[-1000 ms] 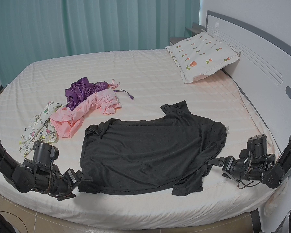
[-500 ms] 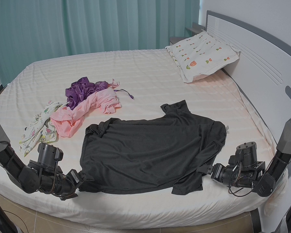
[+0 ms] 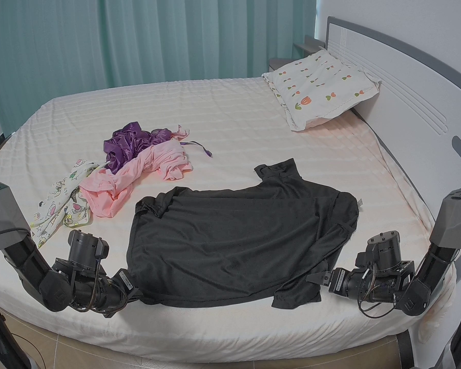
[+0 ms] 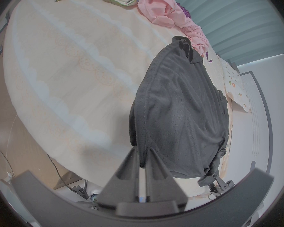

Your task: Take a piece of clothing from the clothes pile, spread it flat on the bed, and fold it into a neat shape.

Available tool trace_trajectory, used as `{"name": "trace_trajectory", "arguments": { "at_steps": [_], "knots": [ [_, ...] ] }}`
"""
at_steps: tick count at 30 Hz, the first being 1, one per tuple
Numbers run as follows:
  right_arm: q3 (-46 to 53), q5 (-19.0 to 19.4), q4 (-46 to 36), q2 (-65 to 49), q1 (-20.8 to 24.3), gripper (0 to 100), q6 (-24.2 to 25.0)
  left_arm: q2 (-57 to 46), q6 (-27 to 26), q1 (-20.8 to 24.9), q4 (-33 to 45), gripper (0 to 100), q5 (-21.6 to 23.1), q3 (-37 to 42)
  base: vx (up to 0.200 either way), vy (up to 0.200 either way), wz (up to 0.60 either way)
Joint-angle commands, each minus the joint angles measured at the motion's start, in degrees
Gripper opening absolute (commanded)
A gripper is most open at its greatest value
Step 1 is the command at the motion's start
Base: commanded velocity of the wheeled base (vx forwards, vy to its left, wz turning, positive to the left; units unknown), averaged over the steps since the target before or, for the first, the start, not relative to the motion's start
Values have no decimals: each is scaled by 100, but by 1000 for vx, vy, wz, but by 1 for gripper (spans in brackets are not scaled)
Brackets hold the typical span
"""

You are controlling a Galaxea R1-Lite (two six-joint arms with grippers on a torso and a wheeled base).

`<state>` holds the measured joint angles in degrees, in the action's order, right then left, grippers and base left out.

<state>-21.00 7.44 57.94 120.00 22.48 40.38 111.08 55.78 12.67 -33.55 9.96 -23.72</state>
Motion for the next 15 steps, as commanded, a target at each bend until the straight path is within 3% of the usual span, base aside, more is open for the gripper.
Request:
{"name": "trace_trajectory", "arguments": {
  "at_steps": [1,13,14,15],
  "knots": [
    [-114,21,138,216,108,100,-30,19,3,-10,-3,0,-3,17,0,0,0],
    [-70,-111,850,629,292,100,-56,-7,29,-1,-3,0,6,43,0,0,0],
    [-62,-111,850,621,292,0,-65,-7,29,-1,-3,0,6,43,0,0,0],
    [-62,-111,850,621,292,0,-65,-7,29,-1,-3,0,6,43,0,0,0]
  ]
}}
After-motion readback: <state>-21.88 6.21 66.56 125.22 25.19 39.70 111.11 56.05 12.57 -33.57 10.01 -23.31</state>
